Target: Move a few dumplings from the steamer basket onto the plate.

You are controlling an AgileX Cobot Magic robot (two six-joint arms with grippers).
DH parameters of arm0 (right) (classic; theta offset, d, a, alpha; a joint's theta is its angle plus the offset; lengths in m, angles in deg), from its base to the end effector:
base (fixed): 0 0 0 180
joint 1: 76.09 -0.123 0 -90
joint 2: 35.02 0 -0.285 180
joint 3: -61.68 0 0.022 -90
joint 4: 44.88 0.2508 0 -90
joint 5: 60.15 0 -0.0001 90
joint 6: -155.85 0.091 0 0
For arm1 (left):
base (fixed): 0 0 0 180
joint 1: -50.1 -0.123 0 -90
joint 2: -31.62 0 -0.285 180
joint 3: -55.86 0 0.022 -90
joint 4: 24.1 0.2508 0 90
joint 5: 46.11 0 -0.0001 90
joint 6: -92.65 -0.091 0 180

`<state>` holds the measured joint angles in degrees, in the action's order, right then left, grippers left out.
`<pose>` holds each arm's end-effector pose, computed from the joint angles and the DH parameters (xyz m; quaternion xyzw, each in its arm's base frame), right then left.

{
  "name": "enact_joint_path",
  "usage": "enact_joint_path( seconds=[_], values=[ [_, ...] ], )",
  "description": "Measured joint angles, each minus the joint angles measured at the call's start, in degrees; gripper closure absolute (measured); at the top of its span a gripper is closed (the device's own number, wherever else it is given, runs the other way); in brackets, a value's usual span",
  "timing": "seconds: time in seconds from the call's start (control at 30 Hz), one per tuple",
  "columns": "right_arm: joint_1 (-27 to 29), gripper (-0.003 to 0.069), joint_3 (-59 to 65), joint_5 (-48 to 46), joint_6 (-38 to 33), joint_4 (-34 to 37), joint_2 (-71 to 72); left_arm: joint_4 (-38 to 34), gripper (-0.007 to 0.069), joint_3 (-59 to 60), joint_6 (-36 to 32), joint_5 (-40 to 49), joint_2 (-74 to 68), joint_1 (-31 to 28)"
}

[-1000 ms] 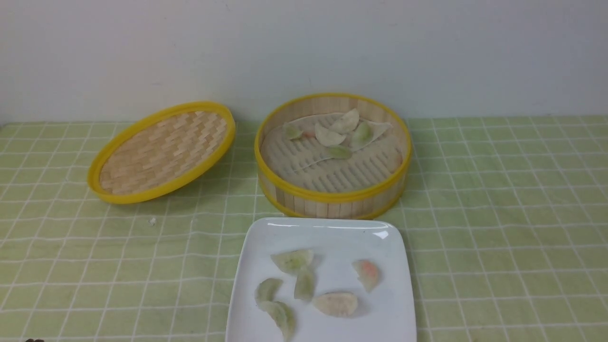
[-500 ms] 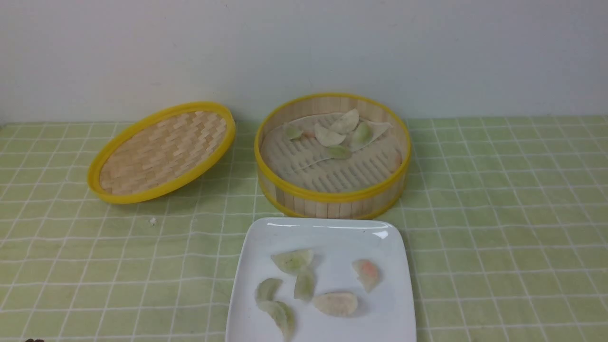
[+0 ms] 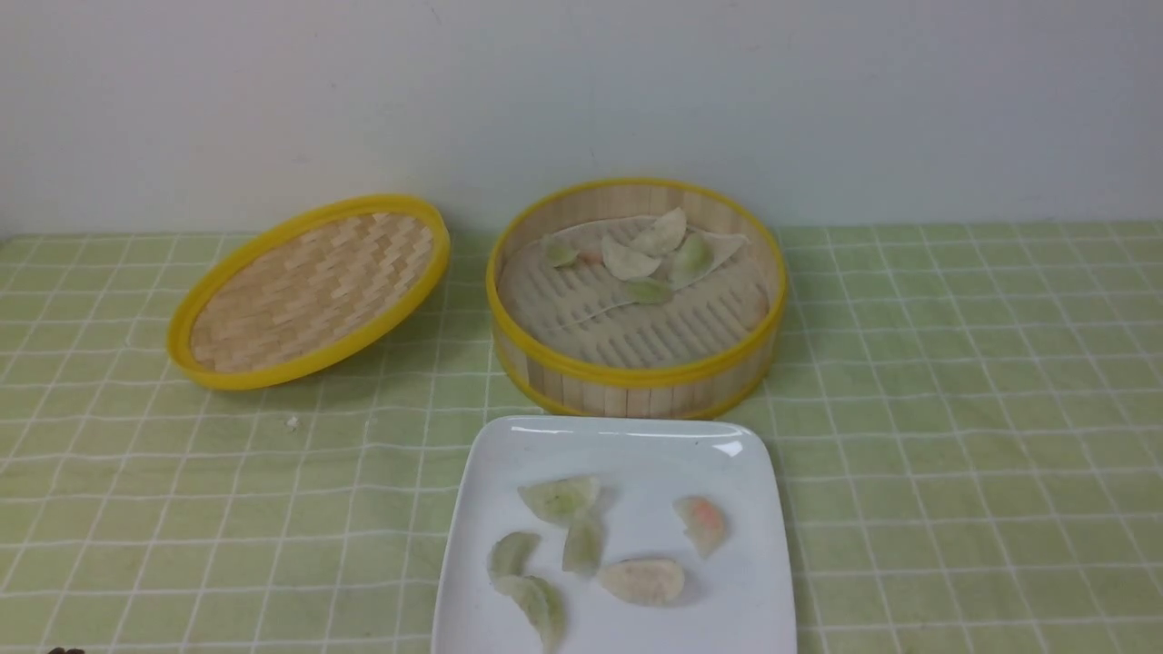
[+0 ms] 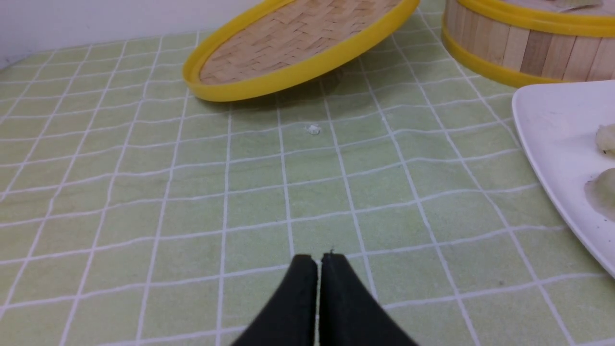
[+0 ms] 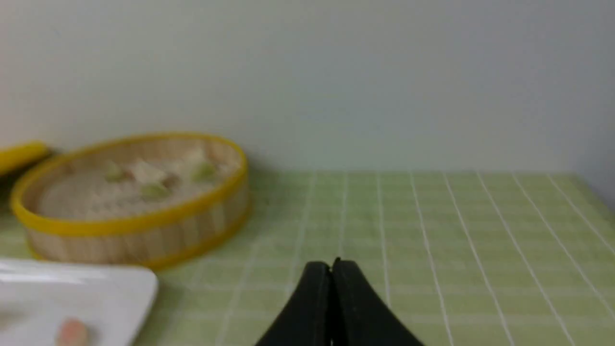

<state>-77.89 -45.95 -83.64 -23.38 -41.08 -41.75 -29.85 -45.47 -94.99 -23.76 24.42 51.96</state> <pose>0.0478 0.0039 0.2056 0.0085 0.7801 0.0433 0.6242 0.0521 -0.0052 0.1704 0.0407 0.8085 -0.0131 0.5869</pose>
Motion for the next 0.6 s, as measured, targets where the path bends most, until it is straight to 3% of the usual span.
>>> enact_joint_path(
  seconds=[0.13, 0.6],
  values=[
    [3.1, 0.0673, 5.9, 0.2, 0.0, 0.0, -0.1, 0.0, 0.0631, 0.0, 0.0, -0.1, 0.0, -0.1],
    [3.5, 0.0673, 5.9, 0.5, -0.4, 0.2, -0.1, 0.1, 0.0631, 0.0, 0.0, -0.1, 0.0, -0.1]
  ],
)
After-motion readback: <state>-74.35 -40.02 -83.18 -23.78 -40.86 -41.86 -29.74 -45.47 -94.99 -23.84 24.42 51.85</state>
